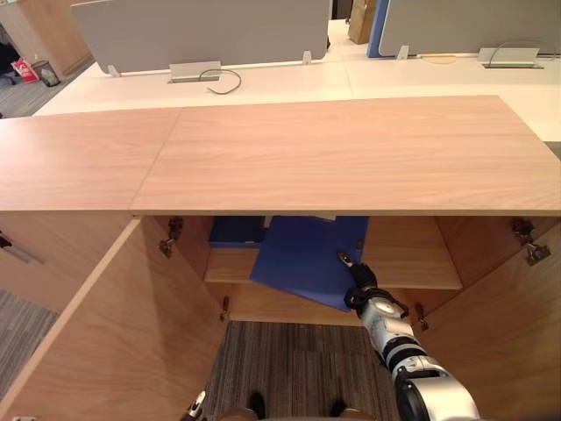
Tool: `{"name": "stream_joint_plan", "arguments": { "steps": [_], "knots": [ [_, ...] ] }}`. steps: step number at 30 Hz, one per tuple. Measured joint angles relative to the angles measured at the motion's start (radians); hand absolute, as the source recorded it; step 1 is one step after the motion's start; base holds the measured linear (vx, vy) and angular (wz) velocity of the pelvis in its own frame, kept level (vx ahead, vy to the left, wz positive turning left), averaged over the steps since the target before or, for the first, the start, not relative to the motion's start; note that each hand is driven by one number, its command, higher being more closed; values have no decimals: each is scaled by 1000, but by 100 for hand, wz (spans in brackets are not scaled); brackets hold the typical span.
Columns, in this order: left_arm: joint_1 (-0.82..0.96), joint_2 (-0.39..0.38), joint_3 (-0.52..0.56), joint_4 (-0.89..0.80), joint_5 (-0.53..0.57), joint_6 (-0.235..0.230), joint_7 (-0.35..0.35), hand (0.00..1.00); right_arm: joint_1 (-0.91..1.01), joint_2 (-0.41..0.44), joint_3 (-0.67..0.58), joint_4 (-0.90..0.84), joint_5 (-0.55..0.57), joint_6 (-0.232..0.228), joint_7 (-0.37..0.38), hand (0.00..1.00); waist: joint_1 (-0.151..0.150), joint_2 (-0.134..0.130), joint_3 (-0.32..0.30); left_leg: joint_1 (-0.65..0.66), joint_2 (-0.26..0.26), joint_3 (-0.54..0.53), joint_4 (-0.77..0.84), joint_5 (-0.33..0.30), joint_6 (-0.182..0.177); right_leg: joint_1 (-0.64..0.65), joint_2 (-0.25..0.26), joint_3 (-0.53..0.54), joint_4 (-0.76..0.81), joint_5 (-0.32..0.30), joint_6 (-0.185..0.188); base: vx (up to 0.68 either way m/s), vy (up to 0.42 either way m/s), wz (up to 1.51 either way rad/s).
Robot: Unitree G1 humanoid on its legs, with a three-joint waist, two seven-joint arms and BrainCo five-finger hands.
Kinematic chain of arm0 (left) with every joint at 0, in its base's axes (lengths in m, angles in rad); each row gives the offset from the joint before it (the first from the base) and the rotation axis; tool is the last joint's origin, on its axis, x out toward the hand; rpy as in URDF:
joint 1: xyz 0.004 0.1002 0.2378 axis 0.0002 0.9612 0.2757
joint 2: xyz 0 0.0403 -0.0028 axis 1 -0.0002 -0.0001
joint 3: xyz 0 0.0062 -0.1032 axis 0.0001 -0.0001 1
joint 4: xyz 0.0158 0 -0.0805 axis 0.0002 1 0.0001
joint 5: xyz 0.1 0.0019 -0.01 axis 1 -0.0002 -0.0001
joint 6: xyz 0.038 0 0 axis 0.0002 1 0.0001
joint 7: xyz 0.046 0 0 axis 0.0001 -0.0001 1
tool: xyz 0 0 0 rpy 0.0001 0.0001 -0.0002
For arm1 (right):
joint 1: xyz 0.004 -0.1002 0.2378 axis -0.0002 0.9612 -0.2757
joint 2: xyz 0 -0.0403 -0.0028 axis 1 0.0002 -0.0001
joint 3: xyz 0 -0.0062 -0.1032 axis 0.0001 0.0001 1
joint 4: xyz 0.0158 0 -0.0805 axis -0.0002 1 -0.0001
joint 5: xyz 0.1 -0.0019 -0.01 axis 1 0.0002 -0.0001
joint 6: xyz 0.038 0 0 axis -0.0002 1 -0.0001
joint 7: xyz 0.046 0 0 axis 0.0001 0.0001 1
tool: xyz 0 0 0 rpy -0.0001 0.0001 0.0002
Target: Walk over to the cabinet, pick up the folder, carry it to the office cabinet, place the folder inside the office cabinet, then close the office cabinet door
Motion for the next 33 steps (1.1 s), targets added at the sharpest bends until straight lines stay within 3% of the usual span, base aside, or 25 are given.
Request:
{"name": "stream_joint_plan", "arguments": {
  "steps": [2, 6, 8, 10, 12, 13, 15, 16, 17, 18, 19, 24, 27, 30, 33],
  "knots": [
    [-12, 7, -10, 1, 0, 6, 5, 0, 6, -4, -32, 23, 3, 0, 2, 100, -6, -5, -1, 1, 37, -33, -8, 2, -34, 44, 38, -43, -47, 8, -16, 150, -166, 37],
    [-16, 23, -42, 1, -1, 12, 12, 0, 7, -15, -35, 52, 37, 0, 2, 100, -9, -7, -3, -17, 63, -44, 39, -42, -59, 82, 68, -69, -90, 9, -20, 175, -82, 17],
    [-35, 29, -56, -1, -9, 15, 15, 0, 7, -11, -33, 77, 86, 0, 2, 100, -8, -9, -1, -93, 73, -53, 255, -153, -49, 116, 75, -72, -98, 9, -19, 184, 0, 12],
    [-45, 31, -70, -18, -24, 16, 18, 0, 10, -9, -34, 101, 129, 0, 1, 100, -2, -9, 2, -150, 87, -51, 446, -205, -38, 164, 80, -73, -106, 9, -19, 136, 16, 14],
    [-56, 42, -73, -41, -30, 15, 19, 0, 10, -6, -39, 117, 184, -2, -2, 100, 9, -25, 24, -255, 104, -29, 736, -215, -29, 236, 79, -69, -121, 8, -22, 141, 42, 11],
    [-61, 40, -72, -43, -34, 14, 22, 0, 5, -3, -52, 116, 217, -12, -4, 100, 13, -20, 35, -294, 107, -14, 809, -275, -16, 263, 79, -67, -126, -2, -37, 96, 65, 1],
    [-67, 33, -74, -41, -36, 16, 30, 0, -12, -1, -114, 116, 296, -27, -15, 100, 15, -4, 47, -354, 93, 2, 749, -300, -4, 265, 75, -65, -126, -6, -37, 91, 137, -11],
    [-61, 22, -75, -39, -35, 16, 35, 0, -22, 2, -153, 115, 355, -36, -24, 100, 19, 23, 52, -346, 86, 2, 585, -175, 15, 261, 78, -62, -112, -21, -11, 85, 188, -23],
    [-62, 18, -70, -36, -39, 18, 36, 0, -24, 9, -169, 113, 377, -45, -28, 100, 22, 15, 61, -341, 78, 8, 579, -185, 12, 260, 73, -57, -108, -38, 9, 98, 218, -20],
    [-65, 33, -67, -39, -40, 17, 42, 0, -27, 28, -208, 113, 430, -55, -38, 100, 31, -21, 78, -326, 46, 26, 551, -174, 20, 254, 39, -46, -107, -45, 15, 111, 211, -5],
    [-66, 36, -61, -40, -39, 20, 47, 0, -28, 39, -238, 110, 474, -65, -45, 100, 31, -28, 79, -327, 24, 34, 542, -172, 25, 246, 16, -40, -106, -45, 15, 114, 239, 2],
    [-56, 14, -26, -53, -21, 22, 47, 0, -17, 116, -269, -34, 575, -95, -66, 100, 30, -7, 89, -308, 14, 72, 543, -180, 45, 227, -20, -31, -68, -45, 19, -2, 105, -17],
    [-54, 3, -26, -78, -22, 21, 47, 0, -20, 127, -269, -149, 613, -131, -72, 100, 34, 12, 108, -335, 37, 98, 578, -189, 57, 139, -33, -6, 61, -85, 27, -142, 27, -33],
    [-56, -2, -23, -87, -28, 17, 51, 0, -51, 129, -286, -243, 669, -196, -98, 100, 28, 25, 138, -418, 44, 139, 670, -217, 75, -19, -77, 42, 275, -189, 41, -180, -9, -32],
    [-56, -11, -16, -97, -40, 15, 58, 0, -79, 141, -323, -292, 711, -230, -134, 100, 21, 39, 163, -497, 50, 151, 758, -247, 79, -136, -105, 74, 428, -246, 44, -225, -7, -15]
  ]
}}
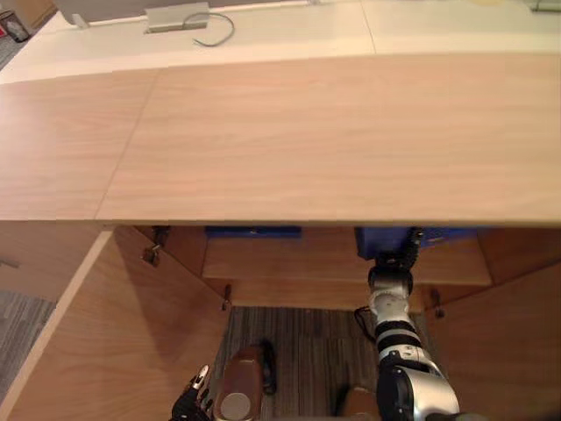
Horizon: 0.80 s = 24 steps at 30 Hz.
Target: Walk over to the cabinet, pick up the folder, carry it to the office cabinet, place the folder inside the office cabinet, then close the office cabinet door
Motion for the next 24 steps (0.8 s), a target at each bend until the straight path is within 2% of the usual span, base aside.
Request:
{"name": "stream_joint_plan", "arguments": {
  "steps": [2, 4, 7, 9, 13, 18, 20, 24],
  "knots": [
    [3, -9, 11, -21, -8, -2, 6, 0, -28, 10, -34, -50, -1, -20, -48, 100, -1, 5, 20, -73, 4, 6, 80, -24, 10, -98, -21, 26, 126, -44, 0, -192, -14, -7],
    [4, -12, 10, -33, -8, -2, 11, 0, -51, 14, -53, -90, -3, -20, -70, 100, 0, 8, 27, -123, 10, 3, 133, -37, 16, -150, -28, 33, 191, -67, -2, -133, 1, 3],
    [4, -14, 10, -48, -12, -4, 15, 0, -134, -2, -69, -116, -3, -35, -100, 100, 5, 8, 45, -202, 17, -5, 218, -55, 11, -234, -40, 49, 293, -104, 1, -122, 15, 6],
    [3, -19, 10, -59, -27, -4, 22, 0, -220, -47, -81, -116, -2, -43, -139, 100, 10, 7, 53, -289, 17, -14, 299, -76, 17, -318, -56, 58, 385, -138, 5, -95, 30, 15],
    [-3, -20, 7, -79, -29, -7, 25, 0, -349, -122, -112, -112, -5, -41, -172, 100, 19, 8, 89, -396, 19, -23, 412, -107, 24, -424, -74, 81, 509, -181, 13, -59, 61, 9],
    [-14, -9, -23, -79, -38, -10, 32, 0, -466, -248, -144, -18, -13, 25, -179, 100, 40, 7, 97, -515, 19, -28, 509, -128, 32, -543, -89, 106, 617, -213, 20, -20, 70, 5],
    [-17, -6, -41, -98, -48, -11, 33, 0, -533, -308, -134, 43, -66, 78, -182, 100, 43, 9, 117, -558, 20, -35, 540, -130, 34, -583, -92, 111, 655, -222, 18, -27, 54, 5],
    [-18, 0, -59, -119, -68, -14, 37, 0, -615, -391, -85, 124, -131, 142, -180, 100, 52, 12, 130, -621, 18, -40, 562, -124, 28, -649, -99, 114, 695, -227, 12, -34, 26, 8]
  ]
}}
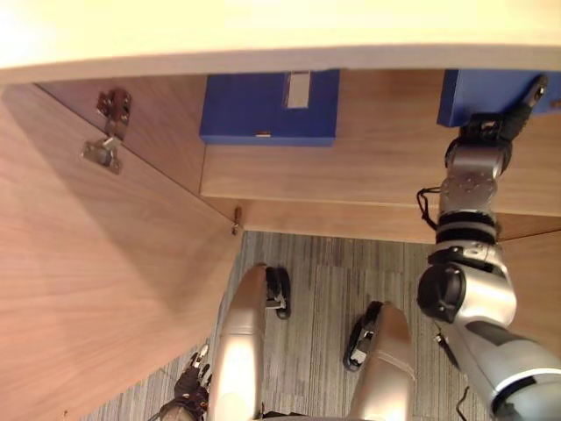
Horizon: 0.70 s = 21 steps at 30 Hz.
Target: Walk over to the cabinet, pick up the folder, carry it to the office cabinet, place the folder inside the office cabinet, then close the office cabinet door
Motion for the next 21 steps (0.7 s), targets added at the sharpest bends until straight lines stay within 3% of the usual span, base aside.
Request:
{"name": "stream_joint_plan", "arguments": {
  "steps": [10, 13, 21],
  "knots": [
    [-23, 0, -22, -23, -4, 6, 32, 0, -94, -50, 77, 154, 55, 44, 22, 100, 11, 8, 19, -66, -7, -2, 2, 30, 1, -79, -14, 1, 49, -14, -20, -9, -19, 6],
    [-36, -2, -30, -23, -4, 15, 42, 0, -102, -50, 88, 170, 92, 47, 19, 100, 13, 26, 31, -69, -20, -10, -1, 39, -3, -79, -23, -5, 59, -19, -25, -21, -42, 12],
    [-58, -8, -33, -33, -4, 28, 72, 0, -130, -42, 154, 177, 165, 7, 5, 100, 18, 36, 38, -100, -23, -21, -6, 65, -1, -110, -23, -9, 74, -21, -28, -23, -46, 5]
  ]
}}
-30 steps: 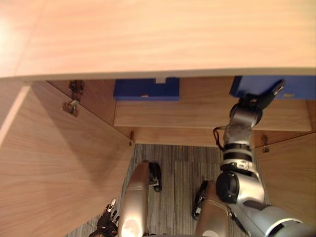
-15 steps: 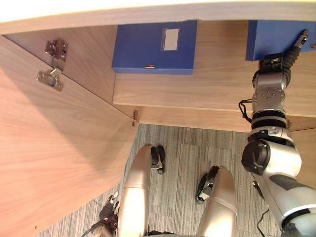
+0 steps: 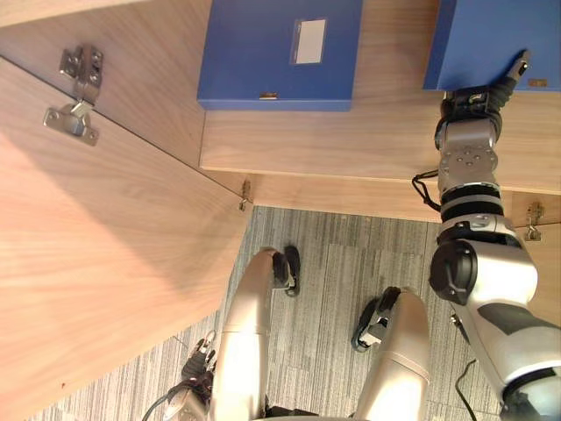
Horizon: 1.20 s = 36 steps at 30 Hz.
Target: Walk over to the cabinet, pick up the folder, carry it to the office cabinet, place the folder inside the office cabinet, then close the office cabinet door
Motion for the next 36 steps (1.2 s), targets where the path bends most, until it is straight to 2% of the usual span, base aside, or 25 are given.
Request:
{"name": "stream_joint_plan", "arguments": {
  "steps": [3, 7, 8, 12, 15, 24, 31, 36],
  "knots": [
    [-2, -2, 6, 0, 0, 1, 1, 0, -9, 0, -1, 0, -25, 7, -12, 100, -1, 0, 0, 0, -6, -6, -5, 4, -8, 1, -1, -3, 2, 0, -1, -27, -37, 4],
    [-12, -17, 35, 7, 5, 1, 2, 0, -11, 4, 1, 17, -201, 64, -20, 100, 0, 1, 0, 1, -7, -17, -18, 16, -15, 8, -1, -22, -5, 2, -7, -35, -51, 5],
    [-23, -20, 42, 16, 5, 1, 2, 0, -11, 4, 1, 30, -248, 78, -20, 0, 0, 1, 0, 1, -7, -21, -24, 22, -15, 11, 0, -26, -10, 4, -11, -26, -56, 6],
    [-34, -20, 45, 26, 8, 1, 8, 0, -11, 0, 68, 53, -358, 131, -13, 0, -1, 1, 0, 9, -7, -25, -43, 39, -14, 19, 2, -35, -21, 9, -20, -23, -52, 2],
    [-41, -26, 62, 35, 9, 1, 10, 0, -11, 12, 80, 80, -386, 163, 4, 0, -1, 1, -1, 18, -7, -40, -56, 44, -22, 39, 7, -55, -35, 11, -25, -15, -45, 5],
    [-72, -40, 114, 63, 13, 1, 11, 0, -9, 25, 80, 113, -407, 169, 42, 0, 1, 1, -1, 50, -7, -44, -112, 70, -24, 70, 17, -75, -86, 33, -39, -10, -26, 0],
    [-82, -40, 142, 77, 13, 1, 9, 0, -8, 36, 80, 150, -485, 192, 62, 0, -1, 1, -2, 99, -11, -45, -191, 100, -30, 114, 28, -94, -160, 62, -44, 0, 0, 0],
    [-119, -40, 147, 71, 14, 1, -15, 0, 14, 50, 80, 161, -595, 230, 114, 0, -4, 1, -3, 141, -14, -49, -245, 120, -38, 154, 34, -112, -205, 74, -50, 1, -3, 1]
  ]
}}
